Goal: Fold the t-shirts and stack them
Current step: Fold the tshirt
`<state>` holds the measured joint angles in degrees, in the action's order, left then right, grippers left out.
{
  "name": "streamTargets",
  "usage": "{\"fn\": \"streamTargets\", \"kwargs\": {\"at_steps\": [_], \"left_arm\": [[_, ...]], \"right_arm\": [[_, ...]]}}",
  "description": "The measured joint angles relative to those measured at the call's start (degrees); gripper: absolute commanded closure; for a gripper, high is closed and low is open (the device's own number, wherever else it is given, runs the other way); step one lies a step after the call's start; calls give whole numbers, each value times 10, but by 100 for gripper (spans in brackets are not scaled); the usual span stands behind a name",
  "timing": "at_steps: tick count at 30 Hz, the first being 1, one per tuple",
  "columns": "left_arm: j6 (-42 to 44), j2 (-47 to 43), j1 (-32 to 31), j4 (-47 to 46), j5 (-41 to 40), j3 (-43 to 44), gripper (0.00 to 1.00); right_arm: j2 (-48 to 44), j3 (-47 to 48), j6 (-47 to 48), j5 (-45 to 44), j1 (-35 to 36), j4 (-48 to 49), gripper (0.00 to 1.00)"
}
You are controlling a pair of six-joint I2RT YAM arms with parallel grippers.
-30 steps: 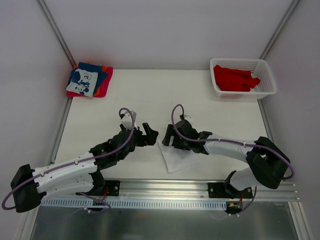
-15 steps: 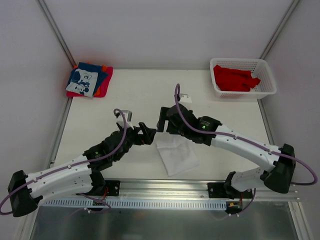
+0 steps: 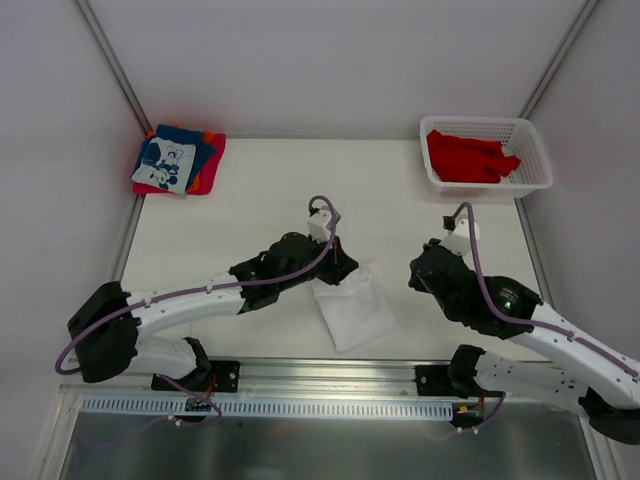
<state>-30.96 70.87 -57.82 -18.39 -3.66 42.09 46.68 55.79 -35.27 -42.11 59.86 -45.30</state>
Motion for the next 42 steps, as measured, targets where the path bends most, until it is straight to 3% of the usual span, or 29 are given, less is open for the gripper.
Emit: {"fn": "streamTargets", "kwargs": {"at_steps": [9, 18, 23, 29, 42], "left_arm": [[-1, 195, 2, -37, 110, 94, 100], [-10, 215, 2, -33, 152, 109, 100], [-13, 187, 5, 18, 122, 104, 100], [-14, 152, 9, 75, 28, 88, 100], [-23, 252, 24, 102, 1, 90, 100]], "right_arm": [[-102, -26, -49, -40, 0, -91, 100], [-109, -31, -61, -63, 0, -119, 100], [-89, -31, -64, -70, 0, -120, 99], [-79, -31, -70, -72, 0, -120, 99], [-100, -34, -76, -78, 0, -121, 100]]}}
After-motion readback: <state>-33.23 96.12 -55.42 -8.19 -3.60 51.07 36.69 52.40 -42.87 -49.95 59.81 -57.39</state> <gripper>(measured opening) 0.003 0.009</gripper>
